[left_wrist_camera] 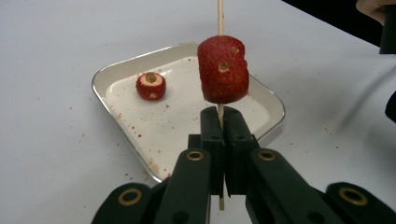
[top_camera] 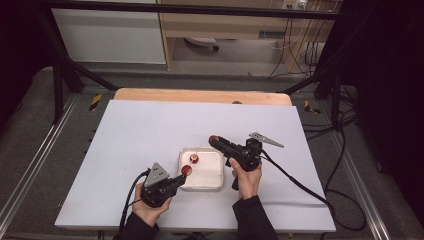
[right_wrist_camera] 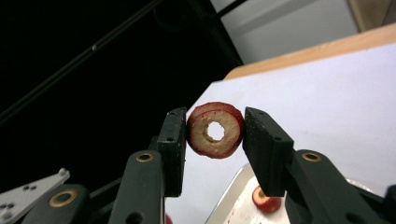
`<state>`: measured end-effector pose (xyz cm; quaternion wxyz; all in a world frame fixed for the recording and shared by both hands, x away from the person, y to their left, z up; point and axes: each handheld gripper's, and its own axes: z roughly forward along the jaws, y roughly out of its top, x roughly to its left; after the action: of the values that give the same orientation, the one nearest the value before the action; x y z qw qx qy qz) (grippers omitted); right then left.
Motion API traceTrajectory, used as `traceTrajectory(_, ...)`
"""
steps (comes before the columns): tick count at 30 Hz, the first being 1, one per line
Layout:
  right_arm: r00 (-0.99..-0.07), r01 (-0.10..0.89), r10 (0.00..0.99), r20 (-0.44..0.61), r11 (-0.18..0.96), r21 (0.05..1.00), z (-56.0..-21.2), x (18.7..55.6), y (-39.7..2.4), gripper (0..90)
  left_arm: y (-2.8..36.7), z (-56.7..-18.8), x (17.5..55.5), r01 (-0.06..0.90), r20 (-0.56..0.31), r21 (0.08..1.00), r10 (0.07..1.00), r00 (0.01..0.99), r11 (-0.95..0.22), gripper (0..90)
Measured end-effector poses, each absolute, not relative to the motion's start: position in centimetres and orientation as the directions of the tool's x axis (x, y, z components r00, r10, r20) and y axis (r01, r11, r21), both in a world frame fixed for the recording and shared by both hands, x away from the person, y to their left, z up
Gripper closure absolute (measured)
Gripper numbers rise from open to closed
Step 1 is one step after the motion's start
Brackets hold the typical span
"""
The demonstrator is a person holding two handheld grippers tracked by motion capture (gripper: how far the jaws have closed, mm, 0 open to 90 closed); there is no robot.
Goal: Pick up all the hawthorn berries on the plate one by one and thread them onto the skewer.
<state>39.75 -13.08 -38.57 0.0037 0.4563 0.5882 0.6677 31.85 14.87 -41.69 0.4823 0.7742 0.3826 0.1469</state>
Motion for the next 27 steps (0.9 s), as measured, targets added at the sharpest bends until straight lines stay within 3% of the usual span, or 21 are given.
traceTrajectory(13,-0.58,0.492,0.501,0.642,-0.413,0.767,-38.4,39.8,-12.9,60.9,13.4,-41.0,31.8,0.435,-0.152,0.871,0.717,0.68,-0.228,88.0)
traceTrajectory(27,-0.589,0.487,0.478,0.651,-0.433,0.758,-38.5,39.7,-12.8,60.9,12.4,-40.7,32.0,0.43,-0.157,0.876,0.712,0.684,-0.219,88.0)
